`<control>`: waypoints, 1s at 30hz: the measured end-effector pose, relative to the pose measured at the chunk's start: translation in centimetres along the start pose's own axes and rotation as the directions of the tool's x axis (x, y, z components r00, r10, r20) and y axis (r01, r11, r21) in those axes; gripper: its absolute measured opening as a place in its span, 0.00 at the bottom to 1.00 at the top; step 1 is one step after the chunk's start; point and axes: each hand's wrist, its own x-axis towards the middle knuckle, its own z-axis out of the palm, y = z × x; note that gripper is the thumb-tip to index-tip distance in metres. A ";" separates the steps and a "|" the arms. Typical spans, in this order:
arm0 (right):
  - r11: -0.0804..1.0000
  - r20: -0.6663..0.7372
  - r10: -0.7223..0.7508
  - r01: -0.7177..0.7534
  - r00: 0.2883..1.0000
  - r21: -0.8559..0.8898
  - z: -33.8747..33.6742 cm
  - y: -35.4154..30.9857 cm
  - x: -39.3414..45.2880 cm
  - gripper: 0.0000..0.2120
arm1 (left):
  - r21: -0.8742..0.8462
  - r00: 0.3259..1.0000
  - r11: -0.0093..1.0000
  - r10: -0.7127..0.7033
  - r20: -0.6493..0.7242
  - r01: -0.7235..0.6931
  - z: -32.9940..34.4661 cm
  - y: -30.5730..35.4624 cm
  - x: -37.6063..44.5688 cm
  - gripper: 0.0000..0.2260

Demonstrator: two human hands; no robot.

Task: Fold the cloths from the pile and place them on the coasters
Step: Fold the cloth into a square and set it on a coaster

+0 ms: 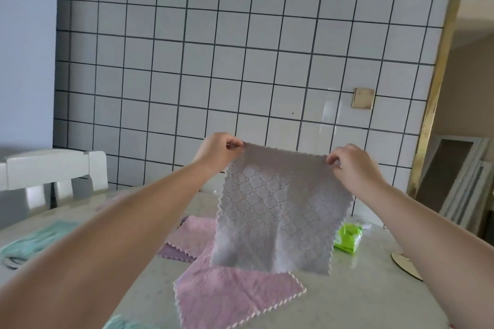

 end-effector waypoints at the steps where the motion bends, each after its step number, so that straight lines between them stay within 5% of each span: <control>1: 1.000 -0.016 0.005 -0.005 1.000 0.011 -0.4 0.2 -0.3 0.08 | -0.029 1.000 1.000 0.012 -0.018 -0.012 -0.2 0.2 -0.3 0.02; 6: 0.998 0.081 -0.023 0.028 0.996 -0.063 -2.8 1.8 -3.5 0.09 | -0.167 0.998 0.985 0.040 -0.047 -0.047 -1.4 1.0 -4.5 0.07; 11: 0.955 0.351 0.049 -0.147 0.935 0.259 -5.5 3.2 -10.4 0.08 | -0.344 0.994 0.936 -0.098 -0.041 0.078 -1.5 0.9 -12.2 0.09; 13: 0.869 0.356 0.082 -0.242 0.931 0.432 -6.1 3.0 -13.7 0.07 | -0.369 0.994 0.925 -0.108 -0.016 0.095 -1.6 1.2 -15.9 0.07; 17: 0.530 0.463 0.156 -0.469 0.873 0.706 -5.6 2.7 -20.8 0.20 | -0.397 0.978 0.906 -0.071 0.195 0.145 -1.8 1.3 -23.1 0.08; 21: 0.353 0.662 0.152 -0.666 0.734 0.658 -4.2 2.3 -27.2 0.15 | -0.393 0.914 0.890 -0.062 0.402 0.233 -2.2 0.2 -29.1 0.05; 23: 0.294 0.730 0.132 -0.730 0.670 0.617 -3.7 2.5 -29.6 0.17 | -0.327 0.891 0.916 -0.069 0.448 0.235 -2.8 -0.5 -30.9 0.12; 27: 0.320 0.787 0.172 -0.789 0.593 0.525 -2.7 4.1 -32.6 0.37 | -0.237 0.839 0.948 -0.055 0.541 0.214 -3.9 -1.9 -32.8 0.23; 30: 0.410 0.801 0.153 -0.774 0.579 0.482 -2.2 4.2 -33.1 0.38 | -0.220 0.778 0.936 -0.083 0.622 0.276 -4.1 -2.5 -33.4 0.22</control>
